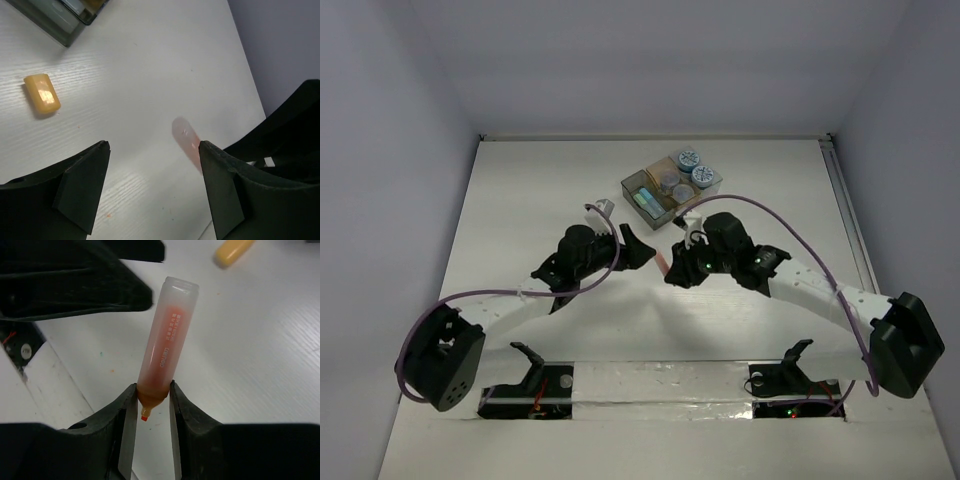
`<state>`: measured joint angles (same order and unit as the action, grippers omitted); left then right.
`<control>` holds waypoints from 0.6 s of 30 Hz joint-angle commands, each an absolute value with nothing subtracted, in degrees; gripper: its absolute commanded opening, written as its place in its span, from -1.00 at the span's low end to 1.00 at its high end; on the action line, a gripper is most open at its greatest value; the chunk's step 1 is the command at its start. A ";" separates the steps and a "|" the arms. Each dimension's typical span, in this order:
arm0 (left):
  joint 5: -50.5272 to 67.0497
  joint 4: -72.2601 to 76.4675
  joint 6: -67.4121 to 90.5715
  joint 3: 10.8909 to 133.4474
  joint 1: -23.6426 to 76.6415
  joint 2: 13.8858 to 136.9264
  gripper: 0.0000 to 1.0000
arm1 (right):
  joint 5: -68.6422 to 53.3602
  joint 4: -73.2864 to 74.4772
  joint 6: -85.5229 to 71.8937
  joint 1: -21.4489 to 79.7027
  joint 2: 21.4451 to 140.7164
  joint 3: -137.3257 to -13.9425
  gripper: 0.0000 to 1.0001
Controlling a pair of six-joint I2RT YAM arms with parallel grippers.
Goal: Sort the stationery into containers
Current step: Pick up the pen from the center of the board.
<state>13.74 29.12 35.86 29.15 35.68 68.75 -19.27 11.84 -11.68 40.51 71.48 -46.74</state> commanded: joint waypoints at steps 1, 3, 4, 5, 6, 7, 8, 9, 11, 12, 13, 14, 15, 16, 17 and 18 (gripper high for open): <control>19.07 34.01 39.72 31.20 34.99 69.78 0.37 | -22.15 10.37 -8.79 42.97 72.07 -47.55 -0.84; 20.30 34.62 41.22 30.76 34.46 70.14 0.34 | -22.15 10.90 -7.65 43.77 72.25 -47.99 -0.83; 20.56 34.98 41.48 30.50 34.45 70.22 0.31 | -22.41 11.25 -7.30 44.38 72.25 -48.34 -0.85; 21.26 34.72 41.31 30.59 33.93 70.49 0.28 | -22.67 11.42 -6.51 44.38 72.25 -48.51 -0.86; 21.79 34.28 41.13 30.67 33.93 70.75 0.24 | -22.85 11.51 -6.24 44.91 72.25 -48.60 -0.86; 22.67 33.84 41.05 30.59 33.32 71.45 0.21 | -22.94 11.77 -5.98 44.91 72.25 -48.86 -0.86; 25.37 34.01 41.13 30.15 32.53 71.72 0.19 | -23.03 11.78 -5.45 45.61 72.33 -48.95 -0.86; 27.14 34.45 41.92 29.80 32.00 72.07 0.12 | -23.03 11.86 -5.10 45.62 72.60 -49.04 -0.86; 31.96 36.29 43.41 28.75 31.38 72.95 0.03 | -23.03 12.39 -4.22 46.23 73.56 -49.74 -0.88; 32.69 36.73 43.94 28.31 31.38 73.12 0.02 | -23.20 12.48 -3.96 46.93 73.91 -50.01 -0.88; 33.48 38.04 44.38 27.87 31.38 73.39 0.01 | -23.46 12.39 -3.69 47.72 74.26 -50.18 -0.88; 34.36 38.93 45.08 27.17 31.38 73.56 0.01 | -23.64 12.39 -3.00 48.25 74.53 -50.36 -0.88; 34.71 40.07 45.87 26.81 31.38 73.65 -0.04 | -23.47 12.39 -2.73 48.25 75.31 -50.80 -0.88; 34.98 40.60 46.31 26.63 31.38 73.83 -0.08 | -23.21 12.39 -2.46 48.77 75.58 -50.97 -0.88; 35.59 41.21 46.75 26.11 31.38 73.74 -0.11 | -22.77 12.48 -2.37 48.78 75.85 -51.15 -0.88; 35.94 41.92 47.19 25.93 31.38 73.83 -0.17 | -21.98 12.48 -1.85 48.78 75.94 -51.50 -0.88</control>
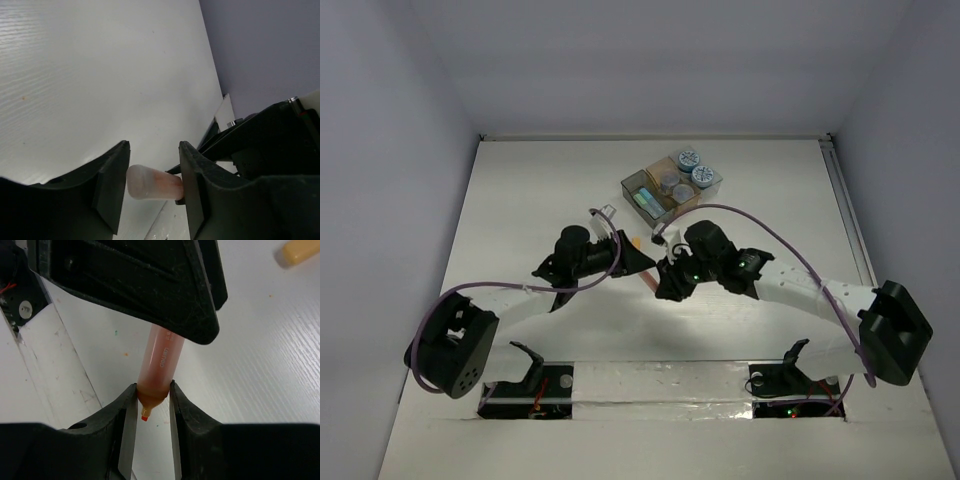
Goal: Sort the stationery into containers
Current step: Pick up the pen from the center of the board.
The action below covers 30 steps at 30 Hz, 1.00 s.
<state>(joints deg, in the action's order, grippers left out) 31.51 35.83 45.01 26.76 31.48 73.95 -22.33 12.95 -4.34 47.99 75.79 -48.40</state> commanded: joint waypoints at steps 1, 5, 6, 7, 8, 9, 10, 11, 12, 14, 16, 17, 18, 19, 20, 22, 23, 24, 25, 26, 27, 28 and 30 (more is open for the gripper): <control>36.38 42.79 47.81 25.84 31.38 73.92 -0.21 | -21.71 12.65 -1.67 48.78 76.02 -51.68 -0.89; 37.97 43.59 48.86 25.49 30.85 73.22 -0.64 | -20.13 11.96 -0.97 48.78 75.76 -51.86 -0.88; 38.06 43.68 49.13 25.14 30.85 72.95 -0.87 | -18.91 12.04 -0.71 48.78 75.67 -51.94 -0.88; 38.32 43.94 49.39 24.96 30.24 72.25 -0.96 | -18.37 11.87 -0.70 48.78 75.41 -51.86 -0.89; 38.76 43.95 49.57 24.79 30.23 71.90 -1.00 | -17.59 11.17 -0.70 48.78 75.15 -51.59 -0.90; 39.19 44.03 50.01 24.70 29.63 71.55 -1.00 | -16.45 10.55 -0.70 48.78 74.97 -51.42 -0.90; 39.55 44.12 50.10 24.70 29.62 71.02 -1.00 | -16.17 9.94 -0.70 48.78 74.71 -51.33 -0.90; 39.99 44.03 50.18 24.70 29.62 70.67 -1.00 | -16.08 9.67 -0.70 48.78 74.36 -51.24 -0.91; 40.08 43.86 50.10 24.70 29.62 70.40 -1.00 | -15.74 9.23 -0.70 48.78 74.18 -51.15 -0.91; 39.64 43.59 50.18 24.44 29.01 69.35 -1.00 | -14.51 8.61 -0.88 48.78 73.92 -51.24 -0.91; 38.94 43.94 50.62 23.47 27.95 67.69 -1.00 | -11.87 7.74 -1.76 48.78 73.57 -51.07 -0.45; 38.07 44.82 51.15 22.07 26.56 66.89 -1.00 | -10.56 6.95 -2.63 48.78 72.69 -50.37 -0.23; 37.88 47.43 52.89 21.19 25.76 66.10 -1.00 | -10.11 5.64 -3.25 48.78 72.08 -49.84 0.28; 37.79 48.94 53.95 20.40 24.88 64.44 -1.00 | -10.19 4.84 -3.86 48.78 71.29 -49.40 0.47; 37.18 50.70 55.10 18.82 24.18 63.55 -1.00 | -10.80 3.62 -5.52 48.08 70.32 -48.70 0.61; 35.96 55.43 57.38 17.23 22.85 61.19 -1.00 | -13.78 -2.68 -8.25 46.68 66.21 -45.63 0.92; 34.73 57.55 59.65 16.44 22.33 60.30 -1.00 | -15.80 -5.68 -10.00 45.54 64.79 -44.22 0.98; 34.02 59.92 60.90 14.70 22.32 59.68 -1.00 | -19.74 -8.58 -14.80 42.74 63.47 -42.73 0.99; 33.23 64.81 61.95 13.89 22.32 58.46 -1.00 | -22.12 -14.79 -17.46 41.32 62.06 -40.10 0.99; 32.18 68.26 64.14 11.80 22.32 58.01 -1.00 | -24.41 -18.68 -20.54 40.00 62.05 -38.77 0.99; 31.82 72.03 65.29 10.47 22.32 57.57 -1.00 | -28.17 -22.11 -26.48 38.51 62.22 -37.72 0.99; 31.21 78.77 66.17 9.33 22.32 56.61 -1.00 | -29.87 -28.41 -28.89 38.50 63.71 -36.57 0.99; 29.10 81.03 67.06 7.48 22.32 55.38 -1.00 | -34.86 -33.72 -35.11 38.50 66.08 -36.47 0.99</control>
<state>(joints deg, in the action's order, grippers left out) 31.88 64.20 62.72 9.50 22.41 57.63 -24.29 -15.97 -21.69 38.52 63.33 -37.71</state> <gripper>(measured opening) 0.152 0.994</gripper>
